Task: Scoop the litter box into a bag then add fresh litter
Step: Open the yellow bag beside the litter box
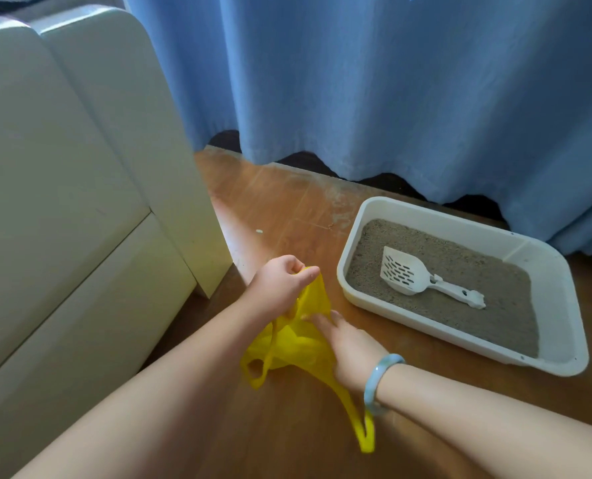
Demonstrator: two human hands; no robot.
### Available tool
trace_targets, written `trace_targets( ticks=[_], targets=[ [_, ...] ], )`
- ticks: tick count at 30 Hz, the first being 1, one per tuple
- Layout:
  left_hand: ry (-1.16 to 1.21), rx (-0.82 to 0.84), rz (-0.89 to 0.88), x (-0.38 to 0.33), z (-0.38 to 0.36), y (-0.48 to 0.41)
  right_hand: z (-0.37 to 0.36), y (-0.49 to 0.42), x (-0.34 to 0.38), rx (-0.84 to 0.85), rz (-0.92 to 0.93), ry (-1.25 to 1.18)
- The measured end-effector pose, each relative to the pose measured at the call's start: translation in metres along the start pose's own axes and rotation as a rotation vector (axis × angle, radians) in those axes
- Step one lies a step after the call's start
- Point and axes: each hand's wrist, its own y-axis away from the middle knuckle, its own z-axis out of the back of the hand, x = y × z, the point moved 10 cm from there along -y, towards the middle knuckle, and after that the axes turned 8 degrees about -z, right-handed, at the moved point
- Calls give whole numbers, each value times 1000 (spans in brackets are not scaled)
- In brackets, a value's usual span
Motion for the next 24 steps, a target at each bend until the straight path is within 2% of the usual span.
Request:
trace_targets(
  ticks=[4, 7, 11, 15, 24],
  targets=[
    [-11, 117, -4, -10, -15, 8, 22, -8, -37, -101, -79, 63],
    [-82, 239, -20, -18, -33, 16, 41, 1, -70, -89, -203, 122],
    [-239, 345, -157, -41, -64, 30, 56, 23, -101, -149, -240, 226],
    [-349, 430, -278, -59, -102, 40, 71, 52, -135, -216, -312, 205],
    [-374, 459, -517, -102, -169, 52, 94, 107, -189, -320, -473, 162]
  ],
)
